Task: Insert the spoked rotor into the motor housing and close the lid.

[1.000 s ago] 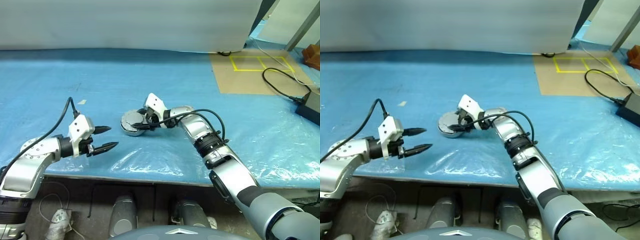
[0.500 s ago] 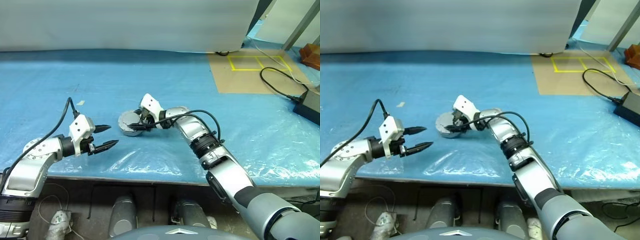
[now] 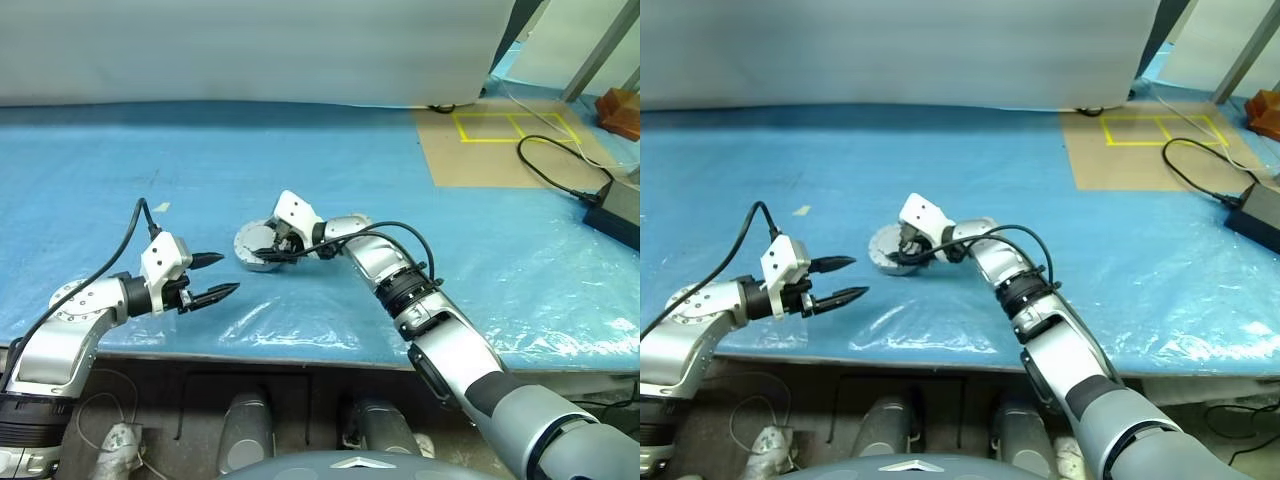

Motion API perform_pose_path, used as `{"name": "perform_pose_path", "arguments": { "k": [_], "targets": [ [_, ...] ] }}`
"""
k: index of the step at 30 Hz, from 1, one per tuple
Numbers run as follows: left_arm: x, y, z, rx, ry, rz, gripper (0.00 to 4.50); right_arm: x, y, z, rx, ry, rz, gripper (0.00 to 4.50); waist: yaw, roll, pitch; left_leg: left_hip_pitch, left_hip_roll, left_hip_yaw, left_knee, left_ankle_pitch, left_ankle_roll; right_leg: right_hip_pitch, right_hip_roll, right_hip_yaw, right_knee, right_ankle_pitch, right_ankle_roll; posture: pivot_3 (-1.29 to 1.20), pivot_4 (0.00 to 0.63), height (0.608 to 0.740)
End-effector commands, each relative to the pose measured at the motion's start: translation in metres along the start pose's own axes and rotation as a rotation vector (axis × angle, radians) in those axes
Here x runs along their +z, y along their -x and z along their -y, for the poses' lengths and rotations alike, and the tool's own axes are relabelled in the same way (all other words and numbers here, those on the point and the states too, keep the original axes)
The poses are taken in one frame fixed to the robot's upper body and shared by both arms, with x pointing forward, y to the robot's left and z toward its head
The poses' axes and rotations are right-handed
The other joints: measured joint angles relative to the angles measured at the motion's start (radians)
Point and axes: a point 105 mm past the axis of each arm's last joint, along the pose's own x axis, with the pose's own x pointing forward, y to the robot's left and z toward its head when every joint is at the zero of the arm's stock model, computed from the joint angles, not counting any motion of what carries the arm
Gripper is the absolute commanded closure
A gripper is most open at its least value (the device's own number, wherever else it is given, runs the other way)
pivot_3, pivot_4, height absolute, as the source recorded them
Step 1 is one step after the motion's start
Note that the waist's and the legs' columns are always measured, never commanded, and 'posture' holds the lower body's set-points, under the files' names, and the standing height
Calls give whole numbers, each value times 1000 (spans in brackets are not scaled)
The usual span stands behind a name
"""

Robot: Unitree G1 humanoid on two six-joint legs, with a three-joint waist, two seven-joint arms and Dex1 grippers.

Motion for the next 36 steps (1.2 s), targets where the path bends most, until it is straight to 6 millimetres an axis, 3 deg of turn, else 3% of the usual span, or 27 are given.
{"name": "perform_pose_path", "arguments": {
  "k": [1,9,16,21,31,36],
  "targets": [
    [11,1,-1,9,-23,34,1139,-24,-8,-8,-1,-44,-103,1537,0,0,0,0,0,1,0,0,0,0,0,1,0,0,0,0,150,740],
    [10,0,1,6,-24,29,1139,-41,-6,-11,15,-20,-159,1537,0,0,0,7,0,6,-4,0,0,1,0,5,0,0,0,0,150,740],
    [16,-12,-21,109,-22,56,1139,-48,0,-10,21,-25,-169,1537,5,0,0,7,-1,8,-5,0,0,1,0,7,0,0,0,0,150,740],
    [19,-22,-21,93,6,86,1139,-50,2,-11,23,-29,-169,1537,5,0,-1,7,-1,8,-6,0,0,0,0,7,-2,0,1,0,150,740],
    [16,-29,-27,87,28,88,4395,-53,5,-9,7,-45,-170,1537,6,0,-1,7,-2,9,-9,0,0,0,0,7,-4,-1,1,0,150,740],
    [12,-40,-32,101,8,55,4454,-54,4,-10,9,-48,-169,1537,7,0,-1,7,-2,9,-9,0,0,0,-1,7,-4,-1,1,0,150,740]
  ]
}}
